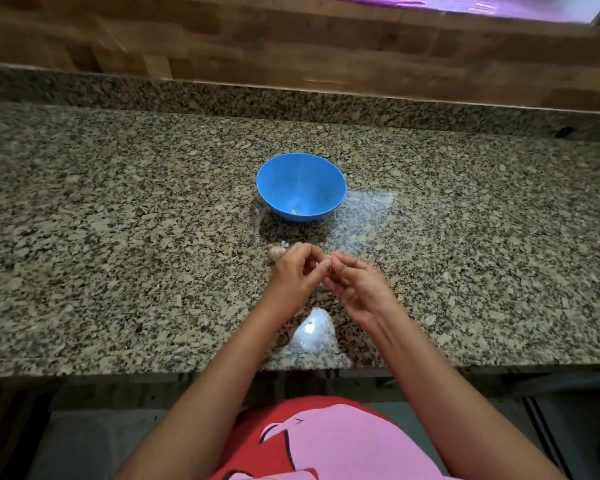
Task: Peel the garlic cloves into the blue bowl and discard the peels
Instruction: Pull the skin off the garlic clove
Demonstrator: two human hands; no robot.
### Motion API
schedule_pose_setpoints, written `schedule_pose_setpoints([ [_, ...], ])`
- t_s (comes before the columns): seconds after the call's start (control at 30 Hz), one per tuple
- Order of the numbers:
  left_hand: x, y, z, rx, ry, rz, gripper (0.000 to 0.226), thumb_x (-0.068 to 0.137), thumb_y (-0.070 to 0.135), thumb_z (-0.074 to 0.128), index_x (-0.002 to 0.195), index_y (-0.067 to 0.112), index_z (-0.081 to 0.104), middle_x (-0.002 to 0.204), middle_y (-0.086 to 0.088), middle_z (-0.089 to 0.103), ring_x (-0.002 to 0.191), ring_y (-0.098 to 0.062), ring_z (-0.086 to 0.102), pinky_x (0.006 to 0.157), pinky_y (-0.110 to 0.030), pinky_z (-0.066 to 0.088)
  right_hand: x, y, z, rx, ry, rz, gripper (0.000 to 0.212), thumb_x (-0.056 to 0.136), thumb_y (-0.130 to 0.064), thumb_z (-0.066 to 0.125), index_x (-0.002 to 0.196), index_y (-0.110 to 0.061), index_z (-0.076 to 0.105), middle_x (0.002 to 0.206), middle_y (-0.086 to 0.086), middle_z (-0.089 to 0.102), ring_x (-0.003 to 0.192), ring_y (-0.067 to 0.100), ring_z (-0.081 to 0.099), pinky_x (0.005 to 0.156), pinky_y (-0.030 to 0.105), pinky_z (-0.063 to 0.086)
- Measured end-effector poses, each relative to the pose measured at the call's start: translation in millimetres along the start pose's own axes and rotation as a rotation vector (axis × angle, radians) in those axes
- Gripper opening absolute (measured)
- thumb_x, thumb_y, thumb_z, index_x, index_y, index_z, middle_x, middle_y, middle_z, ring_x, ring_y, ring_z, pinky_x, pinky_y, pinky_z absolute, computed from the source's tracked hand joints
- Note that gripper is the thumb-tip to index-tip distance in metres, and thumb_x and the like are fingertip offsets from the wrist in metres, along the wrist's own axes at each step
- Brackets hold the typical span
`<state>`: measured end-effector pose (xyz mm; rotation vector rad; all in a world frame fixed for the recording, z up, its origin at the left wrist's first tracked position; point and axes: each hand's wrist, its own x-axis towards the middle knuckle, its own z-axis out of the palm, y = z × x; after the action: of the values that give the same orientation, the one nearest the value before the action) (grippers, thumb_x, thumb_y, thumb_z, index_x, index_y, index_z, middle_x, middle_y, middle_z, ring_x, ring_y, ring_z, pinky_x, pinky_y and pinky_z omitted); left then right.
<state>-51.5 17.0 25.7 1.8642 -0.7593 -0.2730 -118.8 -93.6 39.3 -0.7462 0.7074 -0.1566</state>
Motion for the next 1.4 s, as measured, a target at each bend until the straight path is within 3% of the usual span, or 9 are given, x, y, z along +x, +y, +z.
schedule_pose_setpoints([
  [0.1, -5, -5, 3, 0.147, -0.079, 0.091, 0.01, 0.093, 0.023, 0.055, 0.086, 0.016, 0.051, 0.087, 0.012, 0.045, 0.08, -0.003, 0.045, 0.071, -0.005, 0.039, 5, 6, -5, 0.074, 0.032, 0.058, 0.021, 0.086, 0.003, 0.056, 0.106, 0.004, 0.06, 0.093, 0.017, 0.067, 0.084, 0.023, 0.067, 0.076, 0.031, 0.058],
  [0.23, -15, -14, 11, 0.207, -0.229, 0.136, 0.011, 0.091, 0.026, 0.055, 0.085, 0.019, 0.05, 0.087, 0.017, 0.044, 0.083, 0.002, 0.042, 0.078, -0.013, 0.042, 10, 2, -15, 0.102, 0.129, 0.028, 0.012, 0.085, -0.001, 0.059, 0.096, 0.0, 0.064, 0.083, 0.012, 0.068, 0.069, 0.017, 0.067, 0.059, 0.025, 0.057],
  [0.47, -6, -14, 13, -0.276, 0.016, -0.35, 0.014, 0.086, 0.007, 0.065, 0.093, 0.017, 0.059, 0.09, -0.007, 0.066, 0.08, -0.019, 0.067, 0.075, -0.036, 0.058, 10, 0, -18, -0.31, 0.055, -0.145, 0.023, 0.084, 0.001, 0.061, 0.107, 0.003, 0.062, 0.089, 0.013, 0.07, 0.075, 0.019, 0.067, 0.072, 0.027, 0.058],
  [0.57, 2, -9, 15, -0.428, 0.011, -0.429, 0.014, 0.089, 0.005, 0.06, 0.102, 0.007, 0.064, 0.088, -0.008, 0.068, 0.076, -0.014, 0.065, 0.072, -0.026, 0.056, 9, 4, -15, -0.379, 0.027, -0.201, 0.018, 0.082, 0.002, 0.064, 0.101, 0.001, 0.064, 0.086, 0.014, 0.07, 0.072, 0.022, 0.067, 0.073, 0.028, 0.057],
  [0.7, 2, -11, 16, -0.459, 0.051, -0.421, 0.009, 0.087, 0.007, 0.063, 0.094, 0.006, 0.069, 0.082, -0.004, 0.07, 0.069, -0.006, 0.065, 0.06, -0.016, 0.051, 5, 4, -15, -0.492, 0.013, -0.233, 0.008, 0.082, -0.003, 0.067, 0.089, -0.006, 0.069, 0.084, 0.012, 0.072, 0.074, 0.023, 0.067, 0.072, 0.029, 0.058],
  [0.9, 4, -10, 13, -0.482, 0.046, -0.464, 0.004, 0.084, 0.009, 0.067, 0.084, 0.011, 0.07, 0.083, -0.004, 0.071, 0.077, -0.013, 0.067, 0.071, -0.025, 0.054, 3, -5, -13, -0.603, -0.01, -0.246, 0.005, 0.082, 0.001, 0.066, 0.084, -0.003, 0.068, 0.078, 0.013, 0.07, 0.07, 0.021, 0.067, 0.068, 0.029, 0.059],
  [1.13, 9, -2, 8, -0.57, 0.037, -0.568, 0.008, 0.086, 0.004, 0.064, 0.079, 0.007, 0.067, 0.073, -0.003, 0.065, 0.064, -0.009, 0.059, 0.057, -0.017, 0.05, 3, -13, -15, -0.558, -0.084, -0.169, 0.011, 0.081, 0.006, 0.063, 0.091, 0.003, 0.066, 0.08, 0.016, 0.068, 0.065, 0.02, 0.066, 0.063, 0.024, 0.058],
  [1.33, 13, 5, 7, -0.581, 0.047, -0.639, 0.013, 0.087, 0.0, 0.06, 0.074, 0.004, 0.061, 0.063, -0.003, 0.056, 0.052, -0.008, 0.054, 0.05, -0.016, 0.049, 1, -7, -15, -0.496, -0.121, -0.242, 0.016, 0.083, 0.005, 0.06, 0.097, -0.002, 0.065, 0.077, 0.012, 0.068, 0.066, 0.017, 0.067, 0.066, 0.024, 0.058],
  [1.4, 11, 4, 7, -0.56, 0.061, -0.649, 0.015, 0.087, 0.001, 0.06, 0.073, 0.005, 0.059, 0.064, -0.002, 0.056, 0.056, -0.01, 0.053, 0.056, -0.019, 0.052, 1, -10, -17, -0.405, -0.087, -0.27, 0.013, 0.084, 0.005, 0.059, 0.095, 0.0, 0.063, 0.08, 0.013, 0.067, 0.067, 0.019, 0.067, 0.067, 0.025, 0.058],
])
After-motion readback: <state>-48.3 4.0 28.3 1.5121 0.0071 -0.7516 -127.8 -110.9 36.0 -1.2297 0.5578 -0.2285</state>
